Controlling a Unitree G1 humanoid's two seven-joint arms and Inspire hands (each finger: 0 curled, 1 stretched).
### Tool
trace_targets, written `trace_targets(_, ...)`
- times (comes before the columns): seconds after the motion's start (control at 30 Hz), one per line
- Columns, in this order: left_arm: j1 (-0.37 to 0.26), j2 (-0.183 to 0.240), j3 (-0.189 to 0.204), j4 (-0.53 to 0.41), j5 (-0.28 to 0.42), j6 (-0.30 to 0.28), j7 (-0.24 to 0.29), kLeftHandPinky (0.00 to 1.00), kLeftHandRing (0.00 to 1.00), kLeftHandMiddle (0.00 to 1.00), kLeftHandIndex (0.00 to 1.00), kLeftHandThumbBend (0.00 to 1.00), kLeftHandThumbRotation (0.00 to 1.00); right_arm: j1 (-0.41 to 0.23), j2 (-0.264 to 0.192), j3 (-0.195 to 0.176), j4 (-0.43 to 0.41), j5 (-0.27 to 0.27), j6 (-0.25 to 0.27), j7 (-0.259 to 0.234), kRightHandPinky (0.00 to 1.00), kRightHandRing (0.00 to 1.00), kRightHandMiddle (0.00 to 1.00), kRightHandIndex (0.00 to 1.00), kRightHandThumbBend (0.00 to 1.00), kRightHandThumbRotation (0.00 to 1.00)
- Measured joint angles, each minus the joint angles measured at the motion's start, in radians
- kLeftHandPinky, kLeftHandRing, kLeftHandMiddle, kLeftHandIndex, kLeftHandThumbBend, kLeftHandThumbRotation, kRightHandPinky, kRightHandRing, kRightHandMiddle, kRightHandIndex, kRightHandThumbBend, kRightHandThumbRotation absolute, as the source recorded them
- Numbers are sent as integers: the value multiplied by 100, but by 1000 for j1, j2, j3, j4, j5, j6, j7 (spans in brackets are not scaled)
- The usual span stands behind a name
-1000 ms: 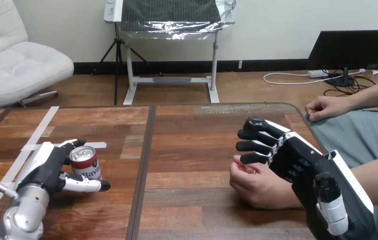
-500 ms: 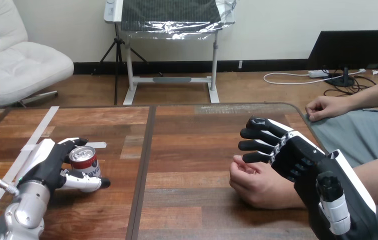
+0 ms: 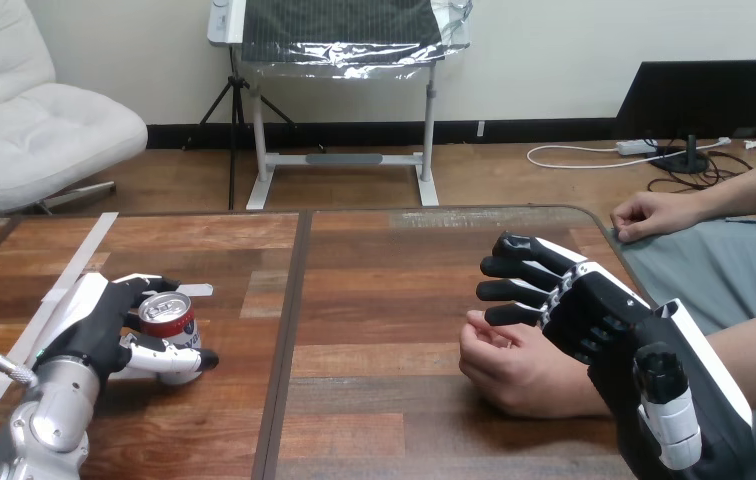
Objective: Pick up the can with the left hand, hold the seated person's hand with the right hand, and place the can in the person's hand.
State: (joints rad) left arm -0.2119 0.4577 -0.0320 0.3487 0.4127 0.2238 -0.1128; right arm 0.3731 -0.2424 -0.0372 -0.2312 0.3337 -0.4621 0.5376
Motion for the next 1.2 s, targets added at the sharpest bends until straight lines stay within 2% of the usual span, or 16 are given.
trace_targets(0.33,-1,0,0,0,-1,6,13,54,62,67,69,72,1,0,0,-1,0,0,0,4,73,78,82,83,88,96)
trace_targets(1.2,-9,-1,0,0,-1,25,30,49,56,60,61,71,0,0,0,-1,0,0,0,5,73,78,82,83,88,95)
